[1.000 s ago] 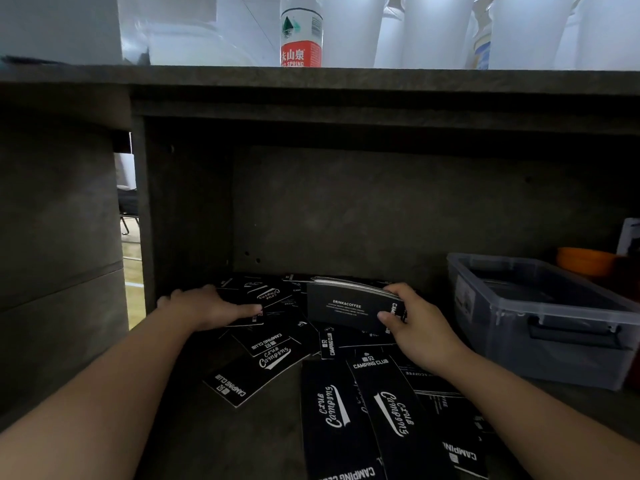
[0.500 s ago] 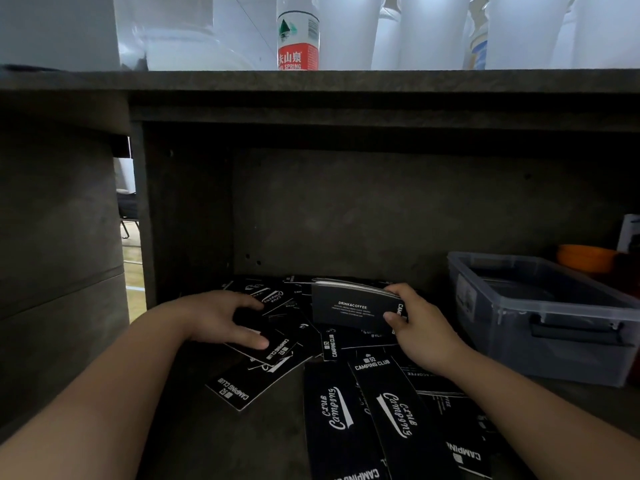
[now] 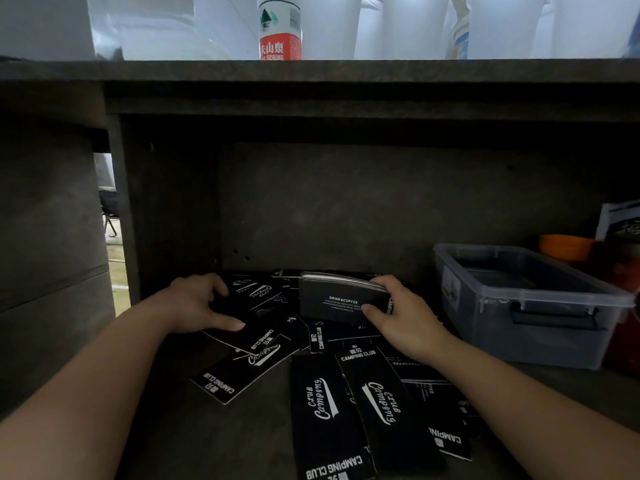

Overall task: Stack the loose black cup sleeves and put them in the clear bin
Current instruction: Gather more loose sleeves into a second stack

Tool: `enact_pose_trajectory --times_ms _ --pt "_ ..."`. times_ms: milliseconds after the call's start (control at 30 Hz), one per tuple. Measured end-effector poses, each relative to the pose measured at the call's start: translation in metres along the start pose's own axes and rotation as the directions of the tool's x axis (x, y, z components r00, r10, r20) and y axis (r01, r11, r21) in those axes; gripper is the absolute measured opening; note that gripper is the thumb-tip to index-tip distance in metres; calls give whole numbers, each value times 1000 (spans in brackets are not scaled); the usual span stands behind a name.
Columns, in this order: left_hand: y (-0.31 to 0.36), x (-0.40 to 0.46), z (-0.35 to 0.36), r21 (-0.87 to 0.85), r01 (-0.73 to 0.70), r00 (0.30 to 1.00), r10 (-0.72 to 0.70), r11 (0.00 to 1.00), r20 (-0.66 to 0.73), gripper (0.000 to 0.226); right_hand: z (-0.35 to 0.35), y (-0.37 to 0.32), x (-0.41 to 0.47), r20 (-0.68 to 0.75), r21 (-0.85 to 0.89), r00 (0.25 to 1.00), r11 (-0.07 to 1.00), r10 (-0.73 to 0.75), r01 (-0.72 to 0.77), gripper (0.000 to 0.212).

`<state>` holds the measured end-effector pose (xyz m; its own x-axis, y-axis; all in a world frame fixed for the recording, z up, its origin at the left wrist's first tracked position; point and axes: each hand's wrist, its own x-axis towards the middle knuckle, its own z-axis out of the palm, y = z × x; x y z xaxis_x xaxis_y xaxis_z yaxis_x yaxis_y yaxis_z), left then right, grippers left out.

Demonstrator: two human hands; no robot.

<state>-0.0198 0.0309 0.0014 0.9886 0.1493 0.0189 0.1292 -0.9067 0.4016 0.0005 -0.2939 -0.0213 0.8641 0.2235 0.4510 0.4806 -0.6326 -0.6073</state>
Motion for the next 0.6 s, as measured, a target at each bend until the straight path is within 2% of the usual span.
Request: enact_pose_trajectory --times_ms 67,133,200,267,367,400,467,567,600 --pt "1 3 5 88 48 999 -46 995 -26 88 0 0 0 0 -3 1000 1000 -6 6 29" --pt "3 2 10 152 167 985 -173 974 27 105 0 1 0 -5 -10 1000 1000 -10 10 30" --pt "2 2 10 68 233 971 -236 970 45 117 1 1 0 -8 -11 1000 1000 -10 10 30" --pt "3 0 8 -92 219 976 -219 971 7 110 1 2 1 -9 -5 1000 1000 -10 10 29" --pt "7 0 9 -372 68 980 -132 926 -152 95 1 2 1 -9 -6 1000 1000 -19 19 30" --pt "9 1 8 -402 -16 966 -90 916 -244 95 1 2 1 -8 -8 1000 1000 -22 22 30" --pt "15 1 8 -444 -230 893 7 866 -449 95 1 2 1 -5 -6 1000 1000 -22 22 30" --pt "27 -2 7 -618 -486 810 53 618 -585 78 1 2 1 -3 0 1000 1000 -19 19 30" --pt "29 -2 9 -615 -527 793 78 587 -605 66 1 2 0 -3 -2 1000 1000 -21 21 30"
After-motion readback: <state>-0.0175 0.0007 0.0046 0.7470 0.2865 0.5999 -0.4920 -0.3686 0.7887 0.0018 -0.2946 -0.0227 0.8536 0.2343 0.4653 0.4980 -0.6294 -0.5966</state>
